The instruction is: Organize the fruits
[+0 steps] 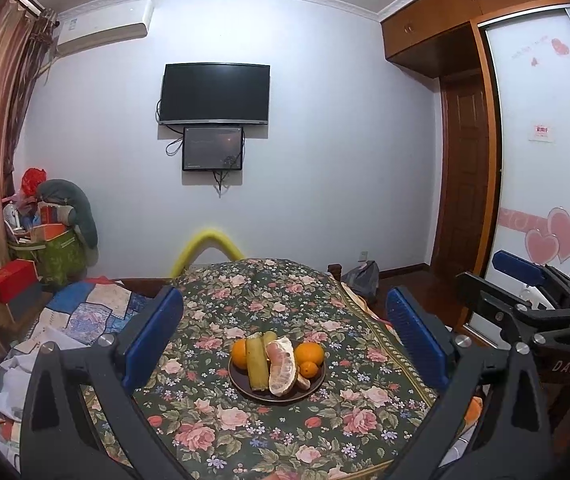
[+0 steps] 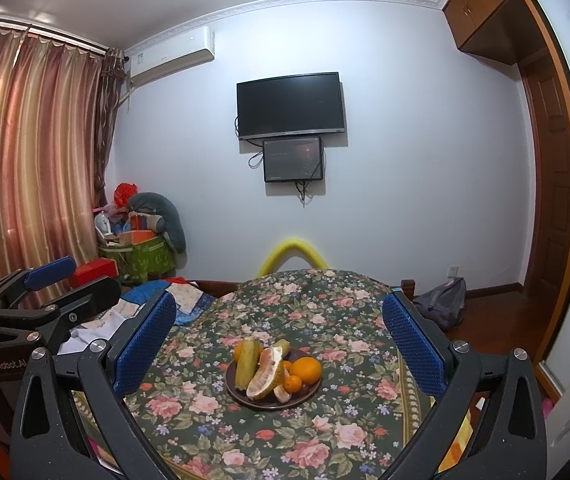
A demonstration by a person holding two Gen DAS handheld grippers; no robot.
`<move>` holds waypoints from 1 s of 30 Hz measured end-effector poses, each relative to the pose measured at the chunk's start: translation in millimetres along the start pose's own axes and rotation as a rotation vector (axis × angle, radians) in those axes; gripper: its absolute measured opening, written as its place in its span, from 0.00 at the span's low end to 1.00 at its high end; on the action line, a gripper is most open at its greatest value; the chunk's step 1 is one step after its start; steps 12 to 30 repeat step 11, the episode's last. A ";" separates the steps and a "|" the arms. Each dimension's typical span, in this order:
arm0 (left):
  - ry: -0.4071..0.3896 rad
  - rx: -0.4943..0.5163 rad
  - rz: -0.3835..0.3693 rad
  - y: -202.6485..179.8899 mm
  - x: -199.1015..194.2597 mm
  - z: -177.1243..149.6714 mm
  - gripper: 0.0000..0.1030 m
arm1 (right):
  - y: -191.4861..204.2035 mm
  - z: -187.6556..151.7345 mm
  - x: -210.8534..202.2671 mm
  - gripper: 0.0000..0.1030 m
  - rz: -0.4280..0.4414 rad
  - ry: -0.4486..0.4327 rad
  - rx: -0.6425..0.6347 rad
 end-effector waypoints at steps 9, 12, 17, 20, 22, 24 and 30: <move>0.011 -0.001 -0.009 0.4 2.3 -1.8 1.00 | -2.9 -3.6 3.9 1.00 -0.004 0.012 0.003; 0.012 -0.006 -0.010 0.2 3.1 -2.6 1.00 | -2.8 -3.9 4.7 1.00 -0.005 0.014 0.003; 0.012 -0.006 -0.010 0.2 3.1 -2.6 1.00 | -2.8 -3.9 4.7 1.00 -0.005 0.014 0.003; 0.012 -0.006 -0.010 0.2 3.1 -2.6 1.00 | -2.8 -3.9 4.7 1.00 -0.005 0.014 0.003; 0.012 -0.006 -0.010 0.2 3.1 -2.6 1.00 | -2.8 -3.9 4.7 1.00 -0.005 0.014 0.003; 0.012 -0.006 -0.010 0.2 3.1 -2.6 1.00 | -2.8 -3.9 4.7 1.00 -0.005 0.014 0.003; 0.012 -0.006 -0.010 0.2 3.1 -2.6 1.00 | -2.8 -3.9 4.7 1.00 -0.005 0.014 0.003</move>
Point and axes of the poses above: each gripper's, at about its wrist camera, not at the fingertips, and x roughly the way its jaws point, y to its left, z to its top, the point moved 2 cm from there along x, roughly the way its jaws point, and after that the axes turned 12 degrees about -z, right-handed, at the moved point
